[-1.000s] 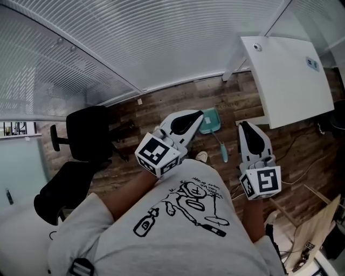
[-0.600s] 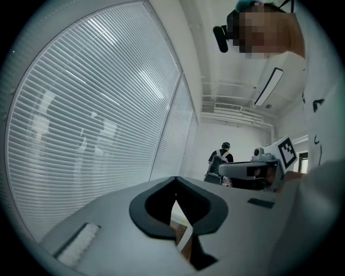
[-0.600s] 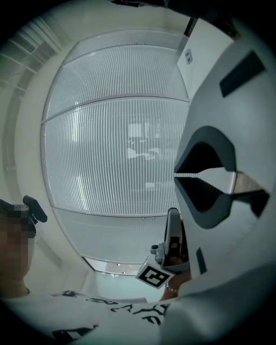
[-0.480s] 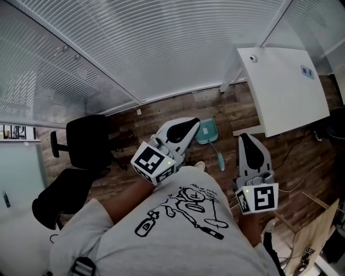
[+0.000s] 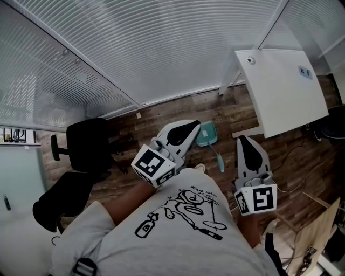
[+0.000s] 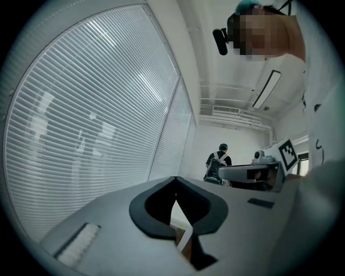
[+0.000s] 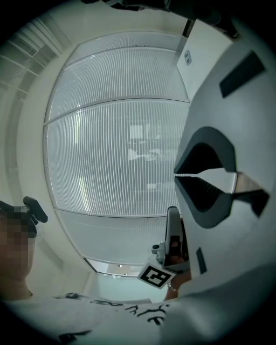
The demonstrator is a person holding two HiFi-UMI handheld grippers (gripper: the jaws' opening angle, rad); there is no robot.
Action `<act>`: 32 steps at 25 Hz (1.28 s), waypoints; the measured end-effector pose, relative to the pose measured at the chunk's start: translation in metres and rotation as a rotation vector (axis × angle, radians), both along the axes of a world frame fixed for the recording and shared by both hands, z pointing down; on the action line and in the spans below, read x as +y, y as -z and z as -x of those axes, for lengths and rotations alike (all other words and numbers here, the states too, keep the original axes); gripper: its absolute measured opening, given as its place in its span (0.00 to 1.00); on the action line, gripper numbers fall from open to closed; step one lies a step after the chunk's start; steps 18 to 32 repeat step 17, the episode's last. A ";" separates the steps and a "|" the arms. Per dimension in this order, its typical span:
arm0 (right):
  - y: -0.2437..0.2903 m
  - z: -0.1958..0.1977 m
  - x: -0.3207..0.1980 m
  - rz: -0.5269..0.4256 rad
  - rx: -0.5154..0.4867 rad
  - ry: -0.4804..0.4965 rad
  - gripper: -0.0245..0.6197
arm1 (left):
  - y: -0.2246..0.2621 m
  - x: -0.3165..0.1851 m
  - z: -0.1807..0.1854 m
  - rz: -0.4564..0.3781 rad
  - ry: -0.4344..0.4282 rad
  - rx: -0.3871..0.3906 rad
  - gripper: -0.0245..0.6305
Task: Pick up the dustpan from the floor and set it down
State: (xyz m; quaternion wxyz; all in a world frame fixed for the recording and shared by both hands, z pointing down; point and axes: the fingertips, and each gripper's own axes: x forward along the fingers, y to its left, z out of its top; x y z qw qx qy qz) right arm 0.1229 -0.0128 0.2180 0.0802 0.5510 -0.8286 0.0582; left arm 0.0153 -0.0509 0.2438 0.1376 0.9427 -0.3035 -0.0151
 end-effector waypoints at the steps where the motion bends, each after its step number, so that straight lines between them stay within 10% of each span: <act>1: 0.000 0.000 0.000 0.001 -0.001 0.000 0.06 | 0.000 0.000 -0.001 0.001 -0.001 0.000 0.04; 32: -0.001 0.006 0.008 0.009 -0.008 -0.002 0.06 | -0.001 0.010 0.004 0.007 -0.003 0.000 0.04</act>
